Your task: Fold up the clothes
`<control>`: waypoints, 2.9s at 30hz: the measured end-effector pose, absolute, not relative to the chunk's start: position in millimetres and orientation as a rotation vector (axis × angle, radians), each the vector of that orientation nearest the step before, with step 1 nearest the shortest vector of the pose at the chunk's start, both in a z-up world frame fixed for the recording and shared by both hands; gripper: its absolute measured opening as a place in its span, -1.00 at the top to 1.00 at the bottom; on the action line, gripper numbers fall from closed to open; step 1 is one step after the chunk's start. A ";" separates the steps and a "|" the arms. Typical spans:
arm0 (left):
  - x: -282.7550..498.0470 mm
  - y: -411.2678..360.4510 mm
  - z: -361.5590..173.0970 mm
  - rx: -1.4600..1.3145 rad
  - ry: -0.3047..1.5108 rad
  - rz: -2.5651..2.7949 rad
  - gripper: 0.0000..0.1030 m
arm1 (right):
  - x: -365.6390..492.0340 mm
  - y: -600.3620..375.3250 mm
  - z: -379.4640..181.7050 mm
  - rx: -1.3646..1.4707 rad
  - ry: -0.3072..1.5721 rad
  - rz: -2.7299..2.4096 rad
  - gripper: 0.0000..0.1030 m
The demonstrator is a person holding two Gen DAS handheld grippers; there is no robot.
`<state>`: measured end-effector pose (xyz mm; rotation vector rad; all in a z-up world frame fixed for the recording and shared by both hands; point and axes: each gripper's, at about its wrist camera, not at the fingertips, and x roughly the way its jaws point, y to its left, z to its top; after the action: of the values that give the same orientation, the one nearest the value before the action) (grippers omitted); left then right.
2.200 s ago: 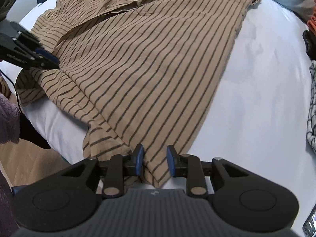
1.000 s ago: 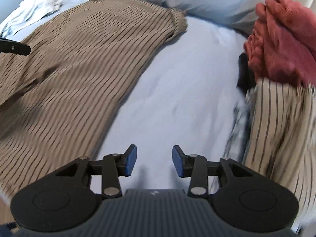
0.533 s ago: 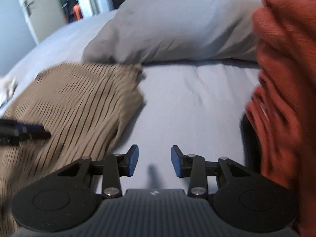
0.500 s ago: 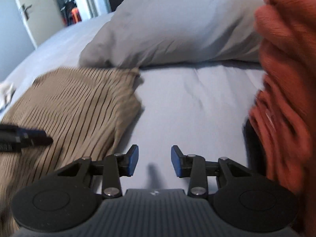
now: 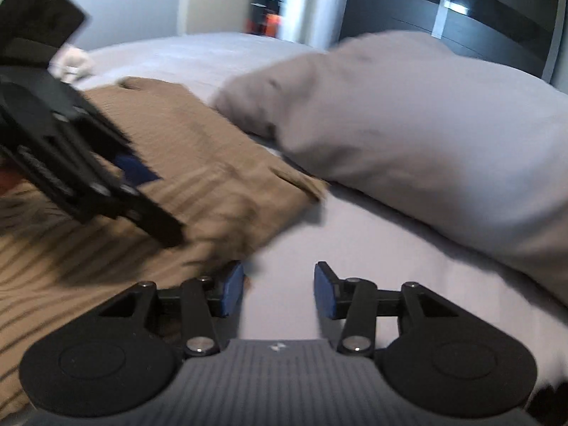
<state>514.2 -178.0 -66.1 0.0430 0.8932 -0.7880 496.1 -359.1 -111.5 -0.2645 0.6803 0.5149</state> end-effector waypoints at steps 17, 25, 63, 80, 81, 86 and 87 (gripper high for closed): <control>514.6 -160.3 -40.4 0.178 0.853 -0.640 0.98 | 490.2 -360.1 -77.3 -0.143 0.618 0.297 0.97; 517.3 -133.0 -1.0 -0.166 0.793 -0.900 0.99 | 496.0 -350.5 -61.9 -0.133 0.514 0.158 0.98; 429.2 -133.2 -46.8 0.072 0.887 -0.812 0.89 | 496.8 -289.9 -48.9 0.014 0.787 0.294 -0.14; 381.8 -104.8 -39.3 0.049 0.787 -0.910 0.00 | 461.6 -343.2 -82.3 -0.058 1.018 0.056 0.94; 381.4 -100.2 -41.4 0.037 0.803 -0.901 0.02 | 459.0 -344.1 -83.3 -0.050 1.014 0.062 0.94; 367.1 -93.7 -52.0 0.005 0.884 -0.955 0.08 | 451.8 -347.1 -68.1 -0.009 0.934 0.069 0.85; 362.3 -96.0 -52.7 0.027 0.875 -0.965 0.12 | 449.4 -346.5 -61.3 -0.013 0.911 0.068 0.83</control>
<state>362.3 -96.0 -52.7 0.0267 0.8754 -0.9646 449.4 -346.5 -61.3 -0.0126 0.9110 0.0685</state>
